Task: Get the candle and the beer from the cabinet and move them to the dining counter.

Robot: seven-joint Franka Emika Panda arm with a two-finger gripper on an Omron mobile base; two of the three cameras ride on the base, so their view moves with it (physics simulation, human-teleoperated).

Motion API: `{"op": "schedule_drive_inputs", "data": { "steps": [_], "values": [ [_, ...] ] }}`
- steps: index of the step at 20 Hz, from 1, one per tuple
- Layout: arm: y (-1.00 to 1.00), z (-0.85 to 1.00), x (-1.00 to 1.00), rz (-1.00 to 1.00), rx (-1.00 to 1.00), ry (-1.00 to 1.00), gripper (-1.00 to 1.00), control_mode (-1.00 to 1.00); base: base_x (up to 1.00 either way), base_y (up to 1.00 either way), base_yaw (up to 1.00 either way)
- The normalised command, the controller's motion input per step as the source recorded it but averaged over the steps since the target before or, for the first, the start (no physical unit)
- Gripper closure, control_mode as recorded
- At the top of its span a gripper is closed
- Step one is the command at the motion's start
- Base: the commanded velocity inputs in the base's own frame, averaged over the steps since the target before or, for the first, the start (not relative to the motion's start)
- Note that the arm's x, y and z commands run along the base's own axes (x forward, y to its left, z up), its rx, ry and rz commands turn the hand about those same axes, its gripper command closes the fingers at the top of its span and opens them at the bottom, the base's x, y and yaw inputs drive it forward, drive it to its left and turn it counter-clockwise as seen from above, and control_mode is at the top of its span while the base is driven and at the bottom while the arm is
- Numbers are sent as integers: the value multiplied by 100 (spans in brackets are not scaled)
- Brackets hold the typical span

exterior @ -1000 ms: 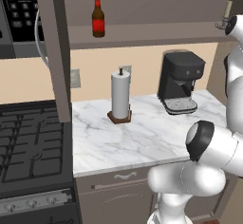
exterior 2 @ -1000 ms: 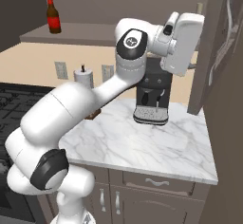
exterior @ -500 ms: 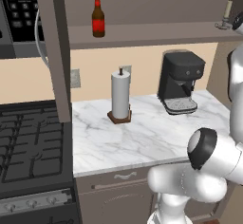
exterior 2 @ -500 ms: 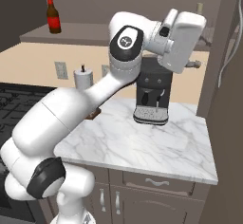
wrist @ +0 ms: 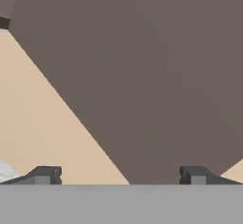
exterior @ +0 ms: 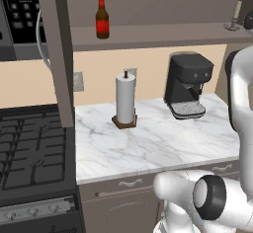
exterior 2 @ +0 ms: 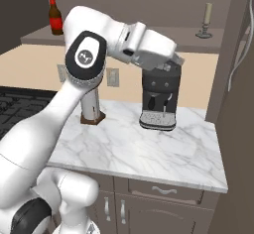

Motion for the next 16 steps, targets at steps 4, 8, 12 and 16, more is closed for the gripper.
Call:
{"op": "schedule_drive_inputs", "data": {
  "steps": [4, 8, 12, 16],
  "values": [
    [71, -17, -1, 29, 26, -33, -100, -100, 0, 0, 0],
    [78, -12, 0, 34, 26, -21, -100, -100, 0, 0, 0],
    [83, -12, 0, 38, 22, -15, -100, -100, 0, 0, 0],
    [79, -10, 1, 42, 19, -13, -100, -100, 0, 0, 0]
  ]
}}
